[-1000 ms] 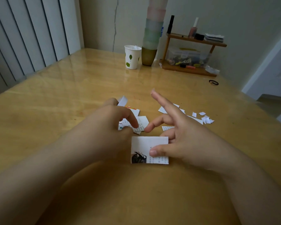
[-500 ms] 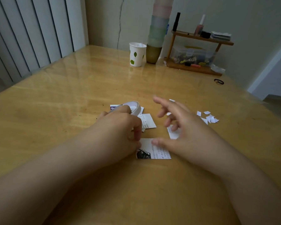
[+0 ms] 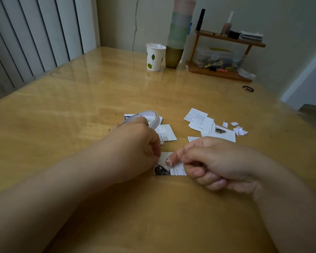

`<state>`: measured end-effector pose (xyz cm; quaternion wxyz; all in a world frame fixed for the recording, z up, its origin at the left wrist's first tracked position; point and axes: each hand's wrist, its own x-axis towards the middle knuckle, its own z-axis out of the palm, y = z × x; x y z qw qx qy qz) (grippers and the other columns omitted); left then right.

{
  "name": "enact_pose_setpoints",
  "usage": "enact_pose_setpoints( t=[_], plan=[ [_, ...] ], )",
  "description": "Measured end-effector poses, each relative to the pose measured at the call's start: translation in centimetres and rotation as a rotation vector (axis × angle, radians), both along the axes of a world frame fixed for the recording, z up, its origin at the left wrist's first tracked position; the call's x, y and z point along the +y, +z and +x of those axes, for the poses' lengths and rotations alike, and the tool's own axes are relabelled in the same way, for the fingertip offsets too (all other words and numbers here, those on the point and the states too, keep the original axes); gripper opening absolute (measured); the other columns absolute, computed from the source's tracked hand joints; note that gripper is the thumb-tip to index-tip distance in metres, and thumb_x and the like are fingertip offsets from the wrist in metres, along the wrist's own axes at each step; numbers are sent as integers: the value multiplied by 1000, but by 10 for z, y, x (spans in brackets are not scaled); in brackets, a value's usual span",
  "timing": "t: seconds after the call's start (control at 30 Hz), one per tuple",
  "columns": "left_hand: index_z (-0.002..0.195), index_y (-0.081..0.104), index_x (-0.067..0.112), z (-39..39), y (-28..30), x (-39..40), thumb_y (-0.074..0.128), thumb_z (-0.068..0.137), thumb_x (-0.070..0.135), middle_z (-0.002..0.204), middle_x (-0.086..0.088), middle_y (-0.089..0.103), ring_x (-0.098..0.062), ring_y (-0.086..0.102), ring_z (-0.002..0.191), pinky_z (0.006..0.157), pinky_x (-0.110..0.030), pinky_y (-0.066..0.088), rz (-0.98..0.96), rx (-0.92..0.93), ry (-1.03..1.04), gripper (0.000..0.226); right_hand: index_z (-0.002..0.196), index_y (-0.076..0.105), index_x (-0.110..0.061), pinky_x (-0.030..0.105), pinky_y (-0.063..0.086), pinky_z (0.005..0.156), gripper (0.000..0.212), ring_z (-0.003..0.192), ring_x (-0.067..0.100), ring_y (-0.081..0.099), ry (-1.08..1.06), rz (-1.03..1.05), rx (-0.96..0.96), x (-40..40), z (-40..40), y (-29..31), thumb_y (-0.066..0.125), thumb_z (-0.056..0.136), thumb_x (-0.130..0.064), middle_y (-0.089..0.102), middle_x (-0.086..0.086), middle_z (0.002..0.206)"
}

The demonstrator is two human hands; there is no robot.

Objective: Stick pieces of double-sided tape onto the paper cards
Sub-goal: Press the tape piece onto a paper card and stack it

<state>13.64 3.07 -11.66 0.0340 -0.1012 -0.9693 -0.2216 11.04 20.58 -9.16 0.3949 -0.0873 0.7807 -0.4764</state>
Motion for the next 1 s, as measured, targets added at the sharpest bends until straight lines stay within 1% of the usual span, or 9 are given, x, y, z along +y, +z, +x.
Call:
enact_pose_setpoints(
  t=[0.1, 0.23, 0.37, 0.47, 0.6, 0.7, 0.8, 0.83, 1.0],
  plan=[
    [68, 55, 37, -1, -1, 0, 64, 82, 24, 85, 12, 38, 1, 42, 78, 67, -24, 27, 4, 7, -3, 20, 97, 60, -7, 12, 14, 30, 27, 32, 3, 21, -18, 29, 33, -2, 1, 0, 33, 96, -6, 35, -4, 47],
    [71, 55, 36, -1, -2, 0, 61, 83, 26, 84, 12, 37, 3, 40, 76, 71, -23, 26, -16, 14, 1, 17, 96, 61, -9, 12, 16, 30, 27, 32, 3, 22, -13, 69, 79, -2, 2, 0, 34, 96, -7, 37, -5, 46],
    [68, 50, 36, 2, -3, 4, 58, 82, 40, 82, 14, 37, 4, 41, 74, 69, -22, 25, -16, 32, 17, 16, 96, 63, -11, 13, 18, 31, 29, 33, 4, 23, -1, 93, 121, -1, 3, 0, 34, 95, -6, 38, -6, 45],
    [69, 45, 34, 2, -6, 7, 55, 78, 56, 81, 14, 37, 4, 40, 74, 80, -23, 23, -82, 48, 13, 26, 100, 63, -11, 13, 19, 31, 29, 33, 3, 24, 6, 103, 140, -1, 3, 0, 35, 95, -7, 39, -6, 45],
    [68, 42, 34, 1, -8, 8, 57, 76, 58, 81, 14, 36, 5, 39, 73, 84, -23, 21, -96, 46, 30, 30, 98, 65, -17, 15, 23, 33, 30, 33, 5, 27, 28, 146, 191, -1, 3, -1, 36, 95, -10, 41, -7, 45],
    [68, 42, 34, 2, -8, 8, 57, 75, 60, 81, 14, 36, 5, 39, 72, 86, -24, 23, -99, 41, 31, 31, 92, 66, -29, 19, 30, 39, 34, 34, 6, 33, 51, 232, 307, 0, 3, -3, 38, 92, -11, 45, -8, 45],
    [69, 42, 35, 2, -7, 8, 56, 76, 61, 81, 15, 35, 6, 38, 72, 85, -25, 23, -110, 38, 29, 30, 88, 63, -38, 27, 35, 52, 31, 45, 13, 38, 128, 334, 506, 0, 4, -4, 41, 88, -16, 49, -4, 54],
    [70, 43, 35, 1, -7, 8, 55, 76, 61, 81, 15, 35, 6, 38, 72, 84, -25, 22, -114, 36, 27, 30, 88, 61, -40, 28, 35, 54, 30, 48, 14, 38, 144, 353, 553, 0, 4, -5, 42, 87, -17, 49, -3, 57],
    [70, 42, 35, 0, -8, 8, 55, 75, 61, 81, 16, 34, 7, 37, 70, 85, -25, 23, -120, 28, 27, 29, 93, 58, -45, 22, 33, 45, 32, 44, 7, 39, 184, 445, 736, 3, 8, -5, 42, 87, -18, 47, -14, 47]
  ],
)
